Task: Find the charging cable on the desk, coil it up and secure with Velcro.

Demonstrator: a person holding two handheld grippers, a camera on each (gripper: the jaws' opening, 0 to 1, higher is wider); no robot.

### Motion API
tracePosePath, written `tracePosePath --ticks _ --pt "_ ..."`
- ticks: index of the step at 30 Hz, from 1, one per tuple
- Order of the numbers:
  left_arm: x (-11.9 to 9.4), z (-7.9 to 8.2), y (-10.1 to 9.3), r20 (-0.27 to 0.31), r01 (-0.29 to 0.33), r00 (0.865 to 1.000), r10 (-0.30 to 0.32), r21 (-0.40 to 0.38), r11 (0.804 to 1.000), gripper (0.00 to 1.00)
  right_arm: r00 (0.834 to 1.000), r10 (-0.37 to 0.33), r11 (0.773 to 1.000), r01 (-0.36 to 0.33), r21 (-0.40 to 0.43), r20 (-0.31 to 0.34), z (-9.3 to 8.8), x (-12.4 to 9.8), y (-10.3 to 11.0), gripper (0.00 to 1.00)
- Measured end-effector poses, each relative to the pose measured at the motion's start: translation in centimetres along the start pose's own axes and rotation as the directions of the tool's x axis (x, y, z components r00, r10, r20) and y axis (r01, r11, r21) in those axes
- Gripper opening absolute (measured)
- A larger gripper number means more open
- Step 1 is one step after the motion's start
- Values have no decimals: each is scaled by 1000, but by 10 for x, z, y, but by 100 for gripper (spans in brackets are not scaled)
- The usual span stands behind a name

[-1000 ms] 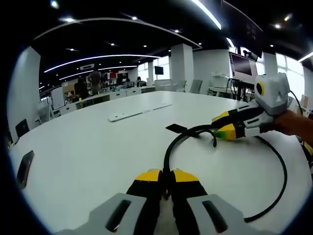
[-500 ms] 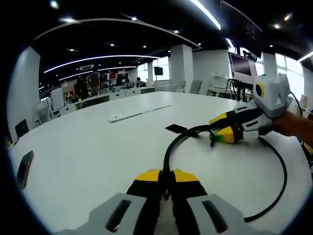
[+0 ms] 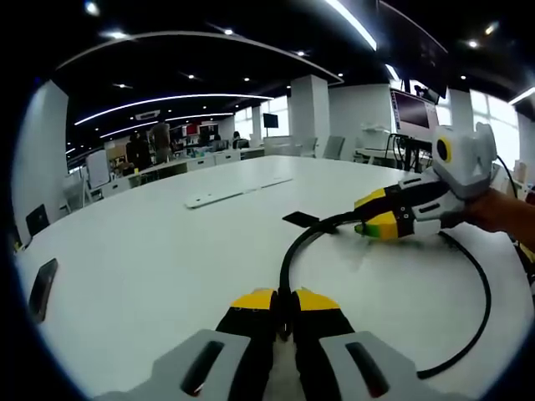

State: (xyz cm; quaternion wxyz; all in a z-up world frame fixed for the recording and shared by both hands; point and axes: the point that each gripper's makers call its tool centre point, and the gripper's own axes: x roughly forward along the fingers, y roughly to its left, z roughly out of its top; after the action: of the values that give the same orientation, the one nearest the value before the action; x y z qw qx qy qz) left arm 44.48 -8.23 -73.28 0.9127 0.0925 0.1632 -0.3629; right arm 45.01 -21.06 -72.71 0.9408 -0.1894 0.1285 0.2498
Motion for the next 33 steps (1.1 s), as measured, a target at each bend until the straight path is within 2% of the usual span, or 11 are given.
tracePosePath --ticks 33 --pt "1 1 -1 4 2 1000 -2 0 1000 8 997 -4 997 10 -81 74 30 -5 3 17"
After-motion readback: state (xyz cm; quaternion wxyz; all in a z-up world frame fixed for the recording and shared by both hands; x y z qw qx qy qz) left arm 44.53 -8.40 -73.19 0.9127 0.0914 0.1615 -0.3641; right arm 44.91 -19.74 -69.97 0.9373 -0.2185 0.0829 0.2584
